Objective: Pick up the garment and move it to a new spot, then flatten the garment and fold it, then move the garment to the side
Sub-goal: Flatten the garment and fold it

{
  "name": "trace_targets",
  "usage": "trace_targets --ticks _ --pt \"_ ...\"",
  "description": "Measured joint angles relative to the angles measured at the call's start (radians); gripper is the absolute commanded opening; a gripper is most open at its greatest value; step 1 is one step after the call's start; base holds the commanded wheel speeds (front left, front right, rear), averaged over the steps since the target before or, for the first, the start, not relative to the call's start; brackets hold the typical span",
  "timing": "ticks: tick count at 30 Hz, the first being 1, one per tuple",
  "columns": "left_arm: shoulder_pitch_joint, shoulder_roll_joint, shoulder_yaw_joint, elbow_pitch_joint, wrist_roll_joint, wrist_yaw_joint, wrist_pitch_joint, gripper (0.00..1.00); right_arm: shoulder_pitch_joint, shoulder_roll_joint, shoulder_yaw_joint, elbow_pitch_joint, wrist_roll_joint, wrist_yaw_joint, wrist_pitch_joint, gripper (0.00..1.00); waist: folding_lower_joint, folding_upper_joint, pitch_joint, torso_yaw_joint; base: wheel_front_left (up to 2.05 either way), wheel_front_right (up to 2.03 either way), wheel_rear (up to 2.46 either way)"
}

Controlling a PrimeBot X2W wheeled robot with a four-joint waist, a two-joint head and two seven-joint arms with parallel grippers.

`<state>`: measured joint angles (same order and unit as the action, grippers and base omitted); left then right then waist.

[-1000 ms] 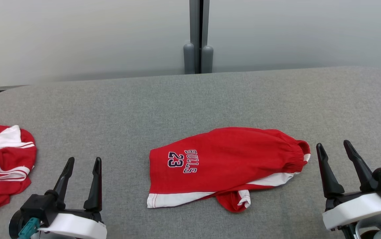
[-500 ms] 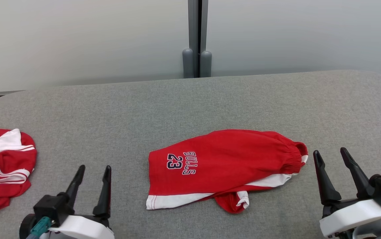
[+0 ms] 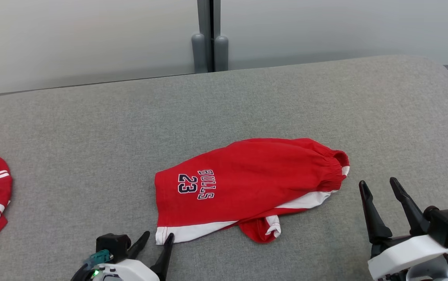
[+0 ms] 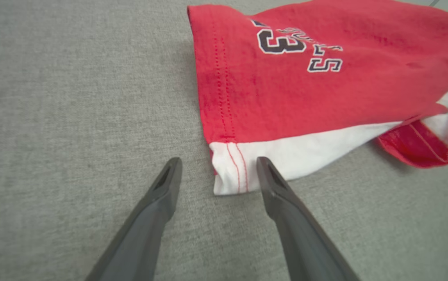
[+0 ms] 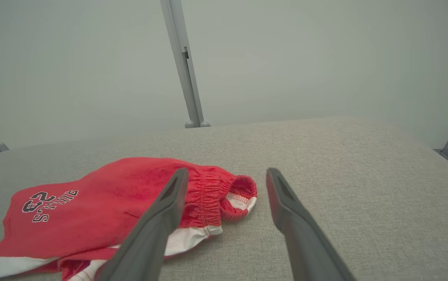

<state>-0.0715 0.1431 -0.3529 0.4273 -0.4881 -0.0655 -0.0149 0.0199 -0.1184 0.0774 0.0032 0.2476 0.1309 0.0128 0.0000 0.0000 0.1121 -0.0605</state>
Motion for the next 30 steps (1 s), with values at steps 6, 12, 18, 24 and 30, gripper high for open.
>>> trace_targets --ticks 6,12,18,24,30 --pt "-0.053 -0.004 -0.005 0.055 -0.01 -0.02 -0.023 0.0 0.007 -0.029 -0.001 0.06 -0.001 0.0 0.009 1.0 0.0 0.0 0.035 -0.008 0.0 0.0 0.0" --pt "-0.097 -0.01 -0.023 0.071 -0.009 -0.032 -0.045 0.0 -0.021 -0.044 0.041 0.151 0.001 0.0 -0.003 1.0 0.0 0.0 0.068 0.013 0.0 0.0 0.0" --pt "-0.145 -0.018 -0.036 0.076 -0.007 -0.04 -0.065 0.0 -0.133 -0.054 0.109 0.27 -0.004 0.0 -0.025 1.0 0.0 0.0 0.111 0.047 0.0 0.0 0.0" --pt "-0.162 -0.02 -0.035 0.069 -0.009 -0.043 -0.104 0.0 -0.183 -0.067 0.146 0.344 0.013 0.0 -0.056 0.0 0.0 0.0 0.128 0.076 0.0 0.0 0.0" --pt "-0.182 -0.004 -0.013 -0.031 -0.004 -0.038 -0.184 0.0 -0.182 -0.081 0.151 0.276 0.054 0.0 -0.095 0.0 0.0 0.0 0.114 0.08 0.0 0.0 0.0"
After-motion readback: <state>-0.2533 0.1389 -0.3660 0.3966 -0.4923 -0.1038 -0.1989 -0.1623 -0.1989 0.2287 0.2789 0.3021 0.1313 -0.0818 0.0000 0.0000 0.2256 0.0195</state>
